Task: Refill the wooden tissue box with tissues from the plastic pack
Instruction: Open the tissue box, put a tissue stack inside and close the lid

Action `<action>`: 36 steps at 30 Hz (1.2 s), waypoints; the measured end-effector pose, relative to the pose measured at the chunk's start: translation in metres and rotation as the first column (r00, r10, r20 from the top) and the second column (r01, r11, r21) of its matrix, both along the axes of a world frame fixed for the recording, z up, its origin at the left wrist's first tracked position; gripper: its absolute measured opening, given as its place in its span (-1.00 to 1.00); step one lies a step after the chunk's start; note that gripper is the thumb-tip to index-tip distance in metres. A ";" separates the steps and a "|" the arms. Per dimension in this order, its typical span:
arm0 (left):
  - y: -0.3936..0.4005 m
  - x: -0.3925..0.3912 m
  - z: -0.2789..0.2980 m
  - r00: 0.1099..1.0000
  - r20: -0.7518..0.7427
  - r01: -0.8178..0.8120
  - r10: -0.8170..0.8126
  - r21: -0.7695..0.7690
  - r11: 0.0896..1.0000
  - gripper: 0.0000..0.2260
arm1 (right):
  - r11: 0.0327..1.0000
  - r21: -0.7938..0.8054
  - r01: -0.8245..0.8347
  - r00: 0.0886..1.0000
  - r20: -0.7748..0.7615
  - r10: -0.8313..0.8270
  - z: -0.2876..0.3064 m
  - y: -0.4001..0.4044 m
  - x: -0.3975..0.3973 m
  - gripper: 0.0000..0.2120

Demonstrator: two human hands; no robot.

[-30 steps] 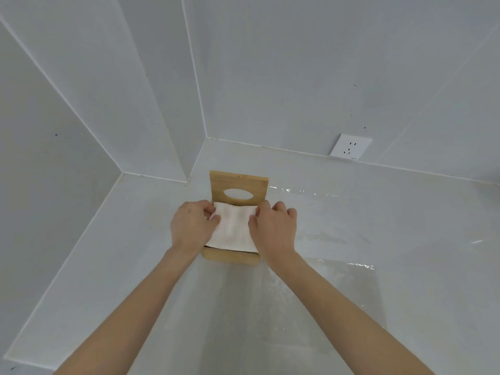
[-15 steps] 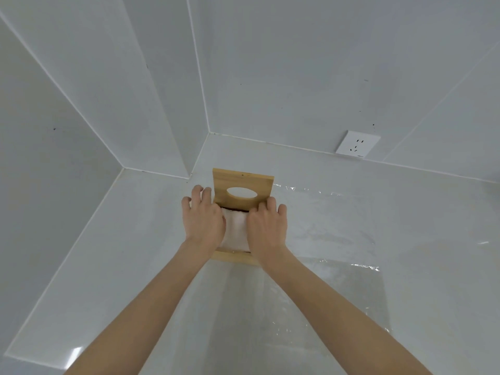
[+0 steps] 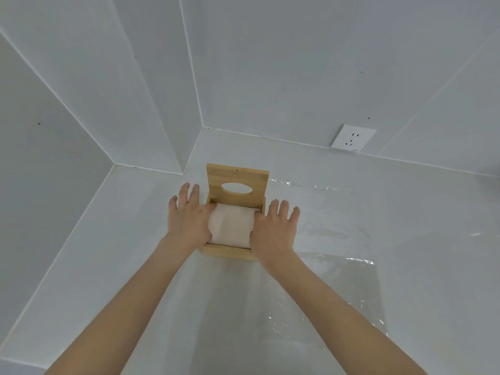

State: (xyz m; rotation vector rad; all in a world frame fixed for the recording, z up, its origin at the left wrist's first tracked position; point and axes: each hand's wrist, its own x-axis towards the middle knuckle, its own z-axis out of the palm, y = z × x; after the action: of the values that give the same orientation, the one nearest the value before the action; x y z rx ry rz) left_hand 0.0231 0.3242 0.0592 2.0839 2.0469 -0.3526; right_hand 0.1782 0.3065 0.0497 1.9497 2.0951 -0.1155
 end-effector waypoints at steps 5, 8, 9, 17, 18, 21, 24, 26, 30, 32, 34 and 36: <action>0.000 0.008 -0.005 0.997 -0.061 0.040 -0.039 0.010 0.999 -0.51 | 0.991 -0.122 -0.049 0.995 0.078 0.059 0.004 0.000 -0.005 -0.62; -0.001 0.005 0.004 0.997 0.075 0.006 -0.006 0.002 1.000 -0.58 | 0.999 -0.034 -0.003 0.984 -0.177 -0.003 0.015 -0.001 0.005 -0.71; -0.002 0.003 0.011 0.985 0.170 -0.038 0.032 0.035 0.999 -0.65 | 0.999 0.016 0.040 0.944 -0.328 -0.033 0.020 0.000 0.011 -0.75; 0.024 -0.009 0.074 0.798 0.568 -0.090 -0.203 0.445 0.891 -0.55 | 0.965 0.114 0.237 0.486 -0.874 -0.016 0.076 0.032 0.032 -0.68; 0.028 -0.006 0.074 0.808 0.544 -0.037 -0.224 0.427 0.903 -0.55 | 0.976 0.109 0.186 0.496 -0.868 0.003 0.076 0.035 0.030 -0.68; 0.031 0.001 0.069 0.838 0.489 0.047 -0.242 0.378 0.924 -0.69 | 0.978 0.161 0.132 0.548 -0.834 0.063 0.069 0.037 0.028 -0.73; 0.021 0.002 0.070 0.825 0.483 0.063 -0.295 0.441 0.895 -0.80 | 0.973 0.189 0.130 0.532 -0.842 0.092 0.071 0.028 0.033 -0.77; 0.009 -0.002 0.067 0.823 0.470 0.076 -0.319 0.464 0.882 -0.84 | 0.979 0.190 0.071 0.542 -0.832 0.122 0.070 0.017 0.038 -0.78; -0.032 -0.013 0.046 0.806 0.480 0.109 -0.345 0.453 0.885 -0.73 | 0.968 0.234 -0.090 0.612 -0.754 0.240 0.048 -0.018 0.045 -0.80; -0.051 -0.017 0.029 0.818 0.438 0.174 -0.373 0.430 0.886 -0.66 | 0.943 0.300 -0.141 0.656 -0.685 0.316 0.034 -0.034 0.044 -0.78; -0.063 -0.018 0.012 0.831 0.406 0.221 -0.380 0.387 0.895 -0.60 | 0.907 0.367 -0.206 0.690 -0.603 0.400 0.019 -0.043 0.043 -0.73; -0.073 -0.018 0.000 0.826 0.437 0.234 -0.356 0.309 0.922 -0.46 | 0.873 0.392 -0.291 0.708 -0.526 0.472 0.005 -0.047 0.044 -0.73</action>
State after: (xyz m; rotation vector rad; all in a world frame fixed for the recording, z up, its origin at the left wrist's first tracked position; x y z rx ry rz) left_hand 0.0050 0.2509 0.0591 2.3319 1.5280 0.3778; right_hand 0.2222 0.2598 0.0544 1.6940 3.0654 -0.4359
